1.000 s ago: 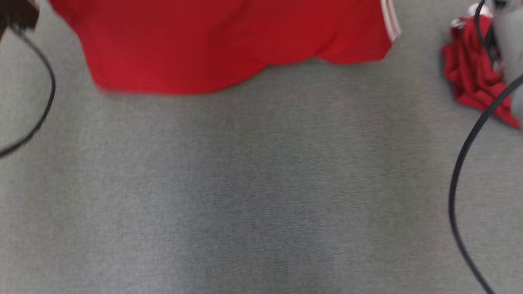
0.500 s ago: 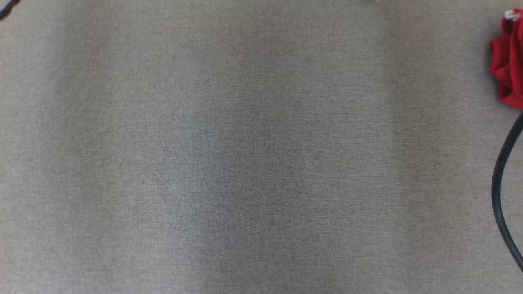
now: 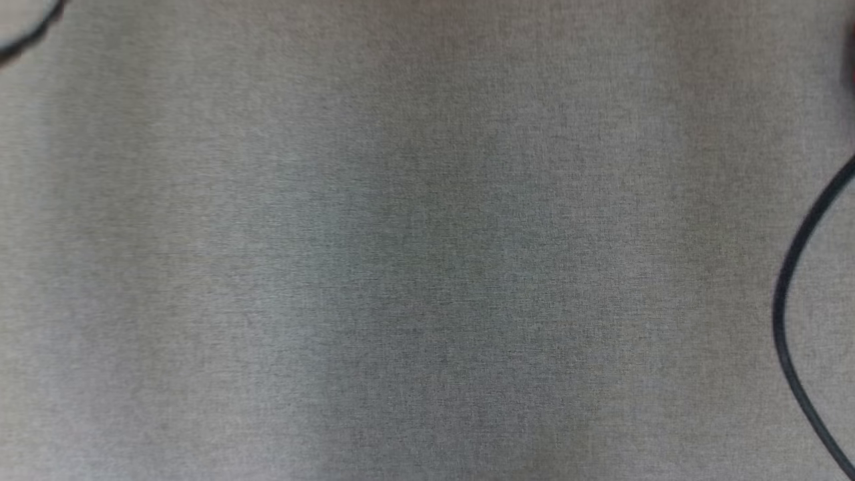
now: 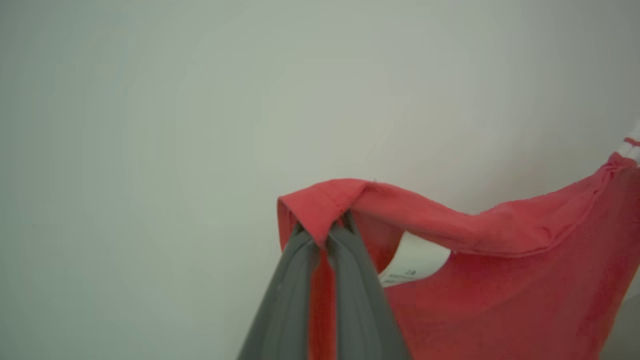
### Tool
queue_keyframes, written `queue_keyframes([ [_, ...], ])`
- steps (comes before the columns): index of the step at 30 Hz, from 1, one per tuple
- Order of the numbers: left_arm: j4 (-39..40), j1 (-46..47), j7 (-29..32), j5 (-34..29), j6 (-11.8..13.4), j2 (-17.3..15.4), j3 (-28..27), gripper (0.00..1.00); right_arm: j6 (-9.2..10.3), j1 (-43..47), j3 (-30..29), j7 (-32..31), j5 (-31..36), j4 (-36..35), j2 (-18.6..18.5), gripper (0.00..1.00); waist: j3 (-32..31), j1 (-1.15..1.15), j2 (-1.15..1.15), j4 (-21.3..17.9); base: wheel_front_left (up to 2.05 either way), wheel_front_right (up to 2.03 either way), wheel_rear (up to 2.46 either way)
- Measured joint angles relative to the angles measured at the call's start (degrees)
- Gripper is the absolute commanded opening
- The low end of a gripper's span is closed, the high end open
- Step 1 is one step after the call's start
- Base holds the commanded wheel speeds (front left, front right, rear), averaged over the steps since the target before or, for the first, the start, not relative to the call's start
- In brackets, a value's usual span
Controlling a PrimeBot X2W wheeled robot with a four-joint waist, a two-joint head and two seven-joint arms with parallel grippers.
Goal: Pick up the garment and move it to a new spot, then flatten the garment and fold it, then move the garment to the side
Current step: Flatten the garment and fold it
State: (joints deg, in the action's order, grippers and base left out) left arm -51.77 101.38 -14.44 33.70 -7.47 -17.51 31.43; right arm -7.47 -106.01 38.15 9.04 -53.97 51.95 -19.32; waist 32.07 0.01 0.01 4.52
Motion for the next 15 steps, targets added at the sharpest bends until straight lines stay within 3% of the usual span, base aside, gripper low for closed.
queue_keyframes([
  [6, 5.2, -10.9, -0.3, 4.2, 0.0, -3.6, -1.1, 0.0, 0.0, 10.0, 3.0, 1.5, -7.1, -8.5, -1.7, 0.0, -0.6, 0.0, -0.01, -1.1, 0.0, 0.0, 0.0],
  [11, 10.5, -20.5, -0.3, 6.1, 0.0, -5.0, -2.9, 0.0, 0.0, 19.2, 5.1, 2.6, -11.0, -15.0, -4.0, 0.0, -3.0, -0.01, 0.0, -1.7, 0.0, 0.0, 0.0],
  [15, 16.9, -31.6, -0.5, 7.4, 1.4, -5.6, -5.3, 0.0, 0.0, 29.4, 7.0, 3.5, -13.9, -21.1, -6.2, 0.0, -6.0, -0.02, -0.01, -2.1, 0.0, 0.0, 0.0],
])
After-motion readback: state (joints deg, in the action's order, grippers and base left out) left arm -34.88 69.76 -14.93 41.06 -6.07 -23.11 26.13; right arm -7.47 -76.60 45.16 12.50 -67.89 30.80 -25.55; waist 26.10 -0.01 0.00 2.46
